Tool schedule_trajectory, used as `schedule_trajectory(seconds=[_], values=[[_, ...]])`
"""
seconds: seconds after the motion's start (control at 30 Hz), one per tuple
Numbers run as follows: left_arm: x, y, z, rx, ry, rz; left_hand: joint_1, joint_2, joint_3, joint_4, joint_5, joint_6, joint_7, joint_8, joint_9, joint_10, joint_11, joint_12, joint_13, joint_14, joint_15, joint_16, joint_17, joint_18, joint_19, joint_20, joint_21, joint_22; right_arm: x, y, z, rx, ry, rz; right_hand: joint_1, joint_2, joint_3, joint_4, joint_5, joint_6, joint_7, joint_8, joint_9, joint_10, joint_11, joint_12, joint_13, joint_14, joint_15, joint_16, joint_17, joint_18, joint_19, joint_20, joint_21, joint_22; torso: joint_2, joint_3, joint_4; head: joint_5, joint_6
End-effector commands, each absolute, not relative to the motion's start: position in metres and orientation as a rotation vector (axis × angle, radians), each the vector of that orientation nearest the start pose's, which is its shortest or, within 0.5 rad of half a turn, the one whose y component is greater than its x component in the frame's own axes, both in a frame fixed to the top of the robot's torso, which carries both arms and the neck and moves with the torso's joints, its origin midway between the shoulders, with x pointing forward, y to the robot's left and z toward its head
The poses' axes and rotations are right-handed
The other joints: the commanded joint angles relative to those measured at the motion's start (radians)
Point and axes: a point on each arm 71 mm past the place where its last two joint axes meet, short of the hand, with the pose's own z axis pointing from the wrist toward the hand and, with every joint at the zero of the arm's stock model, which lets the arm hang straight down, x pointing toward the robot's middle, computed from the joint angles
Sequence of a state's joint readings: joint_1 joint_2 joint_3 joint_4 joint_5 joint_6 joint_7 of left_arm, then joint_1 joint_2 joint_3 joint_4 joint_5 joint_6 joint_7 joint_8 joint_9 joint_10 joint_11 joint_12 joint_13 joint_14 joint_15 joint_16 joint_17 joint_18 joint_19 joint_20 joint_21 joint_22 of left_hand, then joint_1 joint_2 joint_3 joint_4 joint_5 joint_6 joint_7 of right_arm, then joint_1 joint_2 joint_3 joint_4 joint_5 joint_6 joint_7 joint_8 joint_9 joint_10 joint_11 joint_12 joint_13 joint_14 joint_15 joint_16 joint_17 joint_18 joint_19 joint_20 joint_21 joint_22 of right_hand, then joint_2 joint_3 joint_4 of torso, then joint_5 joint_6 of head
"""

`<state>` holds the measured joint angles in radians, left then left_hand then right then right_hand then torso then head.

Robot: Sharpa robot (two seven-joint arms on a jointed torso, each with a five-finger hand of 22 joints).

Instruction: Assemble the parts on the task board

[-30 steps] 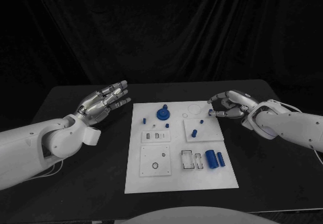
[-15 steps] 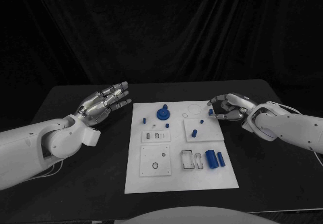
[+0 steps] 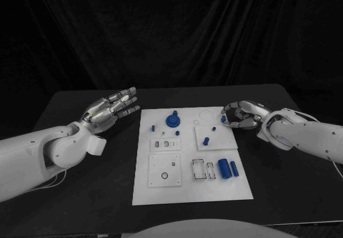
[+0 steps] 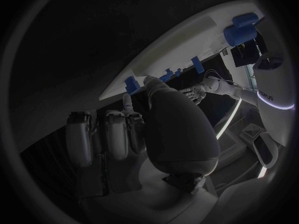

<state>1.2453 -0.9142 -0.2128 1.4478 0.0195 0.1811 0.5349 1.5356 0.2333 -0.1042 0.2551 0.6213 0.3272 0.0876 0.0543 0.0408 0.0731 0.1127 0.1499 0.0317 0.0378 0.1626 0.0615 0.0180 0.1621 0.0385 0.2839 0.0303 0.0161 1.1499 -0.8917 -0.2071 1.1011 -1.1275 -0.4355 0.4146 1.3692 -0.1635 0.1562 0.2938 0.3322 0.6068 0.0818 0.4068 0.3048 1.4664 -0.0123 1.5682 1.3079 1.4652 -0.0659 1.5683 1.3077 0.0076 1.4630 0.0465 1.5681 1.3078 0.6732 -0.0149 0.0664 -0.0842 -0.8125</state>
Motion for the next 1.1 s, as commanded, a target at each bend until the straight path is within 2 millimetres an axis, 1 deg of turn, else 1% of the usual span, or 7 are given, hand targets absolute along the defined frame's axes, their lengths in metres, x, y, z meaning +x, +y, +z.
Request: schedule_trajectory(seconds=[0.03,0.27,0.5,0.57,0.73,0.87,1.1], values=[[0.4719,0.2465,-0.2082,-1.013,1.561,-1.913,0.012,-0.001,0.006,0.000,0.006,0.000,0.004,0.003,0.001,-0.003,-0.007,0.007,0.000,-0.001,0.004,0.005,0.000,0.018,0.002,-0.002,0.003,0.001,0.4970,-0.3559,-0.2653,0.017,1.678,0.617,0.012,-0.001,0.005,-0.003,-0.001,-0.010,0.000,0.007,0.002,0.104,0.008,0.003,0.263,0.106,0.008,0.003,0.263,-0.008,0.108,0.008,0.003,0.263,0.000,0.0004,0.0006,0.000,-0.001],[0.4719,0.2466,-0.2084,-1.014,1.564,-1.913,0.012,-0.001,0.006,0.000,0.006,0.000,0.004,0.003,0.001,-0.003,-0.007,0.007,0.000,-0.001,0.004,0.005,0.000,0.018,0.002,-0.002,0.003,0.001,0.4976,-0.3562,-0.2662,0.026,1.684,0.607,0.016,0.002,0.007,-0.003,-0.001,-0.019,0.002,0.023,0.008,0.104,0.010,0.003,0.263,0.106,0.009,0.003,0.263,-0.008,0.108,0.009,0.003,0.263,0.000,-0.0001,-0.0001,0.000,-0.003],[0.4719,0.2459,-0.2087,-1.015,1.569,-1.914,0.012,-0.002,0.008,0.000,0.006,0.000,0.006,0.003,0.001,-0.004,-0.009,0.006,0.000,-0.001,0.004,0.005,0.000,0.018,0.002,-0.002,0.002,0.000,0.4982,-0.3559,-0.2671,0.033,1.688,0.599,0.018,0.016,0.012,-0.003,0.023,-0.019,0.005,0.077,0.026,0.104,0.013,0.003,0.263,0.106,0.012,0.003,0.263,-0.008,0.108,0.012,0.003,0.263,0.000,0.0008,0.0004,-0.002,-0.005],[0.4719,0.2459,-0.2088,-1.015,1.570,-1.914,0.012,-0.002,0.008,0.000,0.006,0.000,0.006,0.003,0.001,-0.004,-0.009,0.006,0.000,-0.001,0.004,0.005,0.000,0.018,0.002,-0.002,0.002,0.000,0.4984,-0.3559,-0.2675,0.035,1.690,0.596,0.019,0.020,0.015,-0.004,0.035,-0.012,0.006,0.104,0.035,0.104,0.014,0.003,0.263,0.106,0.013,0.003,0.263,-0.008,0.108,0.013,0.003,0.263,-0.001,0.0009,0.0005,-0.002,-0.006],[0.4718,0.2462,-0.2090,-1.017,1.573,-1.912,0.012,-0.002,0.008,0.000,0.006,0.000,0.006,0.003,0.001,-0.004,-0.009,0.006,0.000,-0.001,0.004,0.005,0.000,0.018,0.002,-0.002,0.002,0.000,0.4990,-0.3557,-0.2682,0.039,1.695,0.593,0.025,0.025,0.022,-0.005,0.068,-0.010,0.007,0.135,0.045,0.104,0.015,0.003,0.263,0.106,0.014,0.003,0.263,-0.007,0.105,0.014,0.000,0.262,-0.001,0.0003,0.0002,-0.001,-0.007],[0.4719,0.2461,-0.2092,-1.017,1.575,-1.912,0.012,-0.002,0.008,0.000,0.006,0.000,0.006,0.003,0.001,-0.004,-0.009,0.006,0.000,-0.001,0.004,0.005,0.000,0.018,0.002,-0.002,0.002,0.000,0.4992,-0.3551,-0.2682,0.037,1.693,0.594,0.027,0.026,0.024,-0.006,0.074,-0.008,0.007,0.142,0.046,0.104,0.015,0.003,0.263,0.106,0.014,0.003,0.263,-0.007,0.105,0.014,-0.001,0.262,-0.001,-0.0003,0.0002,-0.001,-0.008],[0.4719,0.2454,-0.2099,-1.018,1.578,-1.914,0.012,-0.002,0.010,0.000,0.006,-0.002,0.006,0.003,0.001,-0.005,-0.009,0.006,-0.001,-0.002,0.004,0.004,0.000,0.018,0.002,-0.002,0.002,0.000,0.4996,-0.3533,-0.2680,0.030,1.686,0.601,0.032,0.027,0.027,-0.007,0.080,-0.001,0.005,0.158,0.051,0.104,0.014,0.003,0.263,0.106,0.013,0.003,0.263,-0.006,0.104,0.014,-0.002,0.261,0.000,0.0008,0.0008,-0.003,-0.010]])
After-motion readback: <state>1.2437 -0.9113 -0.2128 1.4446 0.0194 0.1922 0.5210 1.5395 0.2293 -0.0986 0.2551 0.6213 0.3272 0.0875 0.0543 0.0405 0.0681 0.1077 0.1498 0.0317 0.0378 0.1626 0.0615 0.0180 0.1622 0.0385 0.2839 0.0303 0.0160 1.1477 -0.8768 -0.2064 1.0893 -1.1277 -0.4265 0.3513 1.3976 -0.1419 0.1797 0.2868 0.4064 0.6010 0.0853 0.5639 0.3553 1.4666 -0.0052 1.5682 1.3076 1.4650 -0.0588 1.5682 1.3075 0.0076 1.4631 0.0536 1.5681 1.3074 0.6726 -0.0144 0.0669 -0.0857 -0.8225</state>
